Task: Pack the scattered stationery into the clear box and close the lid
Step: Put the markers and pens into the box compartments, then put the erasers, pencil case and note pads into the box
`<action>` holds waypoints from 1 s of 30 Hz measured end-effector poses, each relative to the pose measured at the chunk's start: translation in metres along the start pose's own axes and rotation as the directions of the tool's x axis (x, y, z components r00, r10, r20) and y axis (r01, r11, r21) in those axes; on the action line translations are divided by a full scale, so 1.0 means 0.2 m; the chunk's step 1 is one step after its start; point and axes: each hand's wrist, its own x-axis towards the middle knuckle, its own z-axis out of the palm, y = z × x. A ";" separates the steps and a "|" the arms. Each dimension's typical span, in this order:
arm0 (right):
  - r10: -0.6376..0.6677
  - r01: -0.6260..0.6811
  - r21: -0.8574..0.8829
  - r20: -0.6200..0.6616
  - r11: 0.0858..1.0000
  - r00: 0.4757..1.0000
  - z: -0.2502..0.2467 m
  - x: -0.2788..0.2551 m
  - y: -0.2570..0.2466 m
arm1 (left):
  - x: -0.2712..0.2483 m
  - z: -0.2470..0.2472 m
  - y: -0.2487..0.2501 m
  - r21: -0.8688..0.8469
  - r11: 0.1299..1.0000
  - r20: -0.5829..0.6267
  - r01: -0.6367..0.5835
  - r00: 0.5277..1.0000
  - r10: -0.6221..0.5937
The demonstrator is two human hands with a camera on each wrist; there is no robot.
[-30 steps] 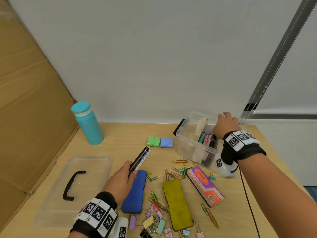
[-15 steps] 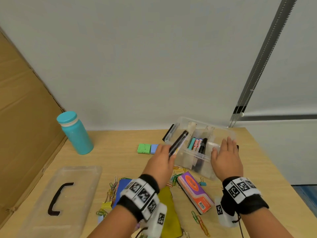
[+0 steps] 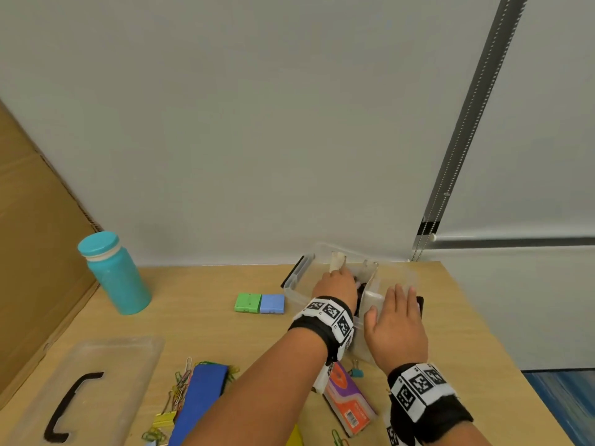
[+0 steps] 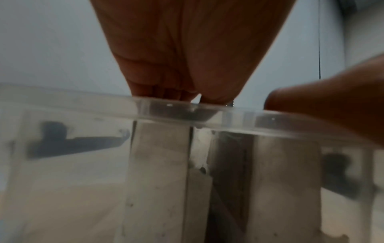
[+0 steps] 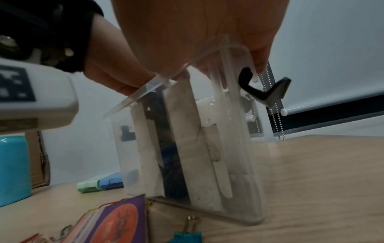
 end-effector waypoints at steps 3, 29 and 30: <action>-0.004 0.004 0.008 0.004 1.000 1.000 0.00 0.00 0.00 | 0.01 0.00 -0.01 -0.040 0.999 0.044 -0.011 0.999 0.013; -0.351 0.351 -0.044 -0.226 0.935 0.909 -0.11 -0.17 -0.09 | -0.83 0.27 -0.56 0.281 0.951 0.217 0.126 0.957 -0.191; -0.432 0.438 -0.024 -0.224 0.899 0.874 -0.11 -0.23 -0.12 | -0.82 0.27 -0.56 0.288 0.949 0.222 0.130 0.955 -0.198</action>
